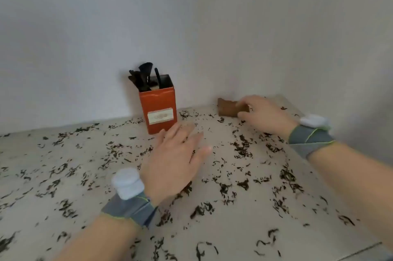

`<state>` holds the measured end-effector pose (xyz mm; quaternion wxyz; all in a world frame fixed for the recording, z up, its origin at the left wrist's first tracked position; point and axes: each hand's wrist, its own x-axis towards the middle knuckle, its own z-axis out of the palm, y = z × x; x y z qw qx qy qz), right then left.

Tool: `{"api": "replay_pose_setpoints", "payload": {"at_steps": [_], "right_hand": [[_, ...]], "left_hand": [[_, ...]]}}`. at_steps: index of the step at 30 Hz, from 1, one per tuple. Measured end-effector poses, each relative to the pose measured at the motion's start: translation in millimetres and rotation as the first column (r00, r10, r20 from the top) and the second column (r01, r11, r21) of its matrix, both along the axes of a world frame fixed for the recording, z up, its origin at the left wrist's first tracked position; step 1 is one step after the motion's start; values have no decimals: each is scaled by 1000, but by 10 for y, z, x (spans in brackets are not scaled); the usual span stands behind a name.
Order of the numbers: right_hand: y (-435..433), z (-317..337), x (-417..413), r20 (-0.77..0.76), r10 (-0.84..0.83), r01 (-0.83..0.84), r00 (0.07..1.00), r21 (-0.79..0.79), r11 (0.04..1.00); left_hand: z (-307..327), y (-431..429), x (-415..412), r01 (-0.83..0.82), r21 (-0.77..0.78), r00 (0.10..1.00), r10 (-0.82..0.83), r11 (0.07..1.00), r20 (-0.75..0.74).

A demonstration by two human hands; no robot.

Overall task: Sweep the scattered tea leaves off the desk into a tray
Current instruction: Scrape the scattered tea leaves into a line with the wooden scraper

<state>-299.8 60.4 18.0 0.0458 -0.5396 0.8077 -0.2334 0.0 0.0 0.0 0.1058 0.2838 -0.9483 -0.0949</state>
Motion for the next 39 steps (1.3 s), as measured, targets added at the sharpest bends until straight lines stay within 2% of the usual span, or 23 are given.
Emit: {"api": "replay_pose_setpoints", "payload": {"at_steps": [4,8,13,20,30,34,39], "right_hand": [[-309,-12,-209,-43,30,-22,999,174,985],[-458,23,-287,-61,61,-46,996,226,973],[-560,2,-283,-140,133,-101,981,213,972],[-509,-90,-157,-132,90,-73,987,124,990],[-386,38,-94,93,-66,70,993,-45,997],[-357,35,-67,236,-131,160,963,-109,981],[-293,-4,-36,407,-137,207,903,-133,969]], "left_hand": [[3,-167,-133,35,52,998,-38,998,48],[22,-243,-130,40,76,998,-44,996,51],[-13,-268,-117,32,56,999,-33,998,17],[-32,-233,-117,72,40,997,-73,997,25],[-91,-132,-185,120,-2,992,-120,993,38],[-105,-125,-196,116,-18,993,-116,993,19],[-113,-108,-187,125,-17,992,-125,992,7]]}}
